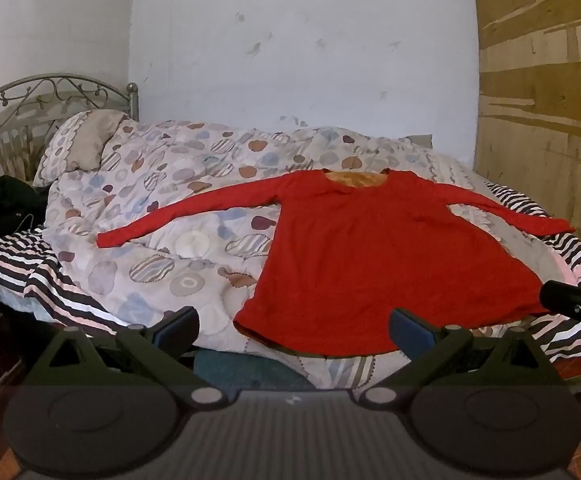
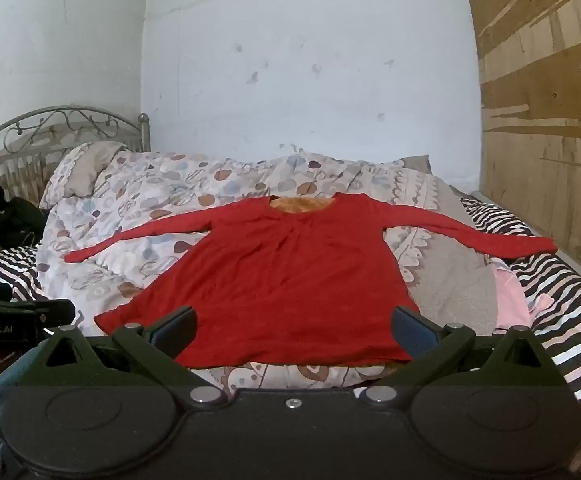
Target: Fold small clothes
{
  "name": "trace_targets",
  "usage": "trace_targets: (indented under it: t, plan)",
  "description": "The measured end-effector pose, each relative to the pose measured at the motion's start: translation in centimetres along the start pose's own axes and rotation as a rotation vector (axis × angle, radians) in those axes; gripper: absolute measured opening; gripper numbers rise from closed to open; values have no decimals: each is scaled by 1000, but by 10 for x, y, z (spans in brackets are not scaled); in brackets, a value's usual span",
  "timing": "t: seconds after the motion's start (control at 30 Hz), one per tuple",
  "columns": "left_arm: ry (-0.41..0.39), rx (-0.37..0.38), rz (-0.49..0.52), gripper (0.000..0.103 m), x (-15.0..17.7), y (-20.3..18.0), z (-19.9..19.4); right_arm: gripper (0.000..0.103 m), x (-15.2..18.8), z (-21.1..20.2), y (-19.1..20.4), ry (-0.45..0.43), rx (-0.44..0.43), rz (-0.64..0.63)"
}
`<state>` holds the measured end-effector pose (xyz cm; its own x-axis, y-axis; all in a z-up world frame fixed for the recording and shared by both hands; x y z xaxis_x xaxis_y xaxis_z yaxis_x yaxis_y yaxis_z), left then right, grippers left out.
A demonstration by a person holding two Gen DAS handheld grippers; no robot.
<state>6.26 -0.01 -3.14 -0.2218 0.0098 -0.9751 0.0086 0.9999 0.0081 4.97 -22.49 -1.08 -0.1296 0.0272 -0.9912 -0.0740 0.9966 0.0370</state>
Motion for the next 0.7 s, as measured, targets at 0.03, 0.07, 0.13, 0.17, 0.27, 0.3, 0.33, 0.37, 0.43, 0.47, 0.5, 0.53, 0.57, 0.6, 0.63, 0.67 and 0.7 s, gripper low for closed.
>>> trace_targets:
  t: [0.03,0.07,0.13,0.17,0.27,0.3,0.33,0.37,0.43,0.47,0.5,0.53,0.57,0.6,0.63,0.67,0.7]
  plan:
    - [1,0,0,103,0,0,0,103,0,0,0,-2,1,-4]
    - [0,0,0,103,0,0,0,103,0,0,0,2,1,-5]
    - [-2,0,1,103,0,0,0,103,0,0,0,4,1,-6]
    - [-4,-1,2,103,0,0,0,103,0,0,0,3,1,-5]
    - [-5,-1,3,103,0,0,0,103,1,0,1,4,1,-6]
    - [-6,-1,3,103,0,0,0,103,1,0,1,4,1,-7]
    - [-5,-2,4,103,0,0,0,103,1,0,1,4,1,-7]
    - [-5,-2,4,103,0,0,0,103,1,0,1,4,1,-7]
    - [-5,-2,5,103,0,0,0,103,1,0,1,5,1,-8]
    - [-5,-2,5,103,0,0,0,103,1,0,1,5,2,-7]
    - [-5,-3,5,103,0,0,0,103,1,0,1,5,2,-7]
    - [-5,-2,5,103,0,0,0,103,1,0,1,5,1,-8]
    - [-6,-2,6,103,0,0,0,103,1,0,1,5,2,-8]
    - [-6,-2,6,103,0,0,0,103,1,0,2,5,1,-7]
    - [-6,-2,6,103,0,0,0,103,1,0,2,5,1,-7]
    - [-5,-2,6,103,0,0,0,103,1,0,2,5,1,-8]
    - [-5,-2,6,103,0,0,0,103,1,0,2,5,1,-8]
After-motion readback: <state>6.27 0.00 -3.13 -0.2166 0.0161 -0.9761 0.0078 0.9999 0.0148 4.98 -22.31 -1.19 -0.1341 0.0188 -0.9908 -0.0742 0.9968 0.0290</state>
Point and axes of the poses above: each gripper's, at about its wrist camera, not at the fingertips, and z roughly the way its jaws point, y to its left, x to its underside, the point moved 7 cm from there along z, roughly the way its jaws point, and after that the axes turned 14 degrees about -y, right-handed, at the moved point
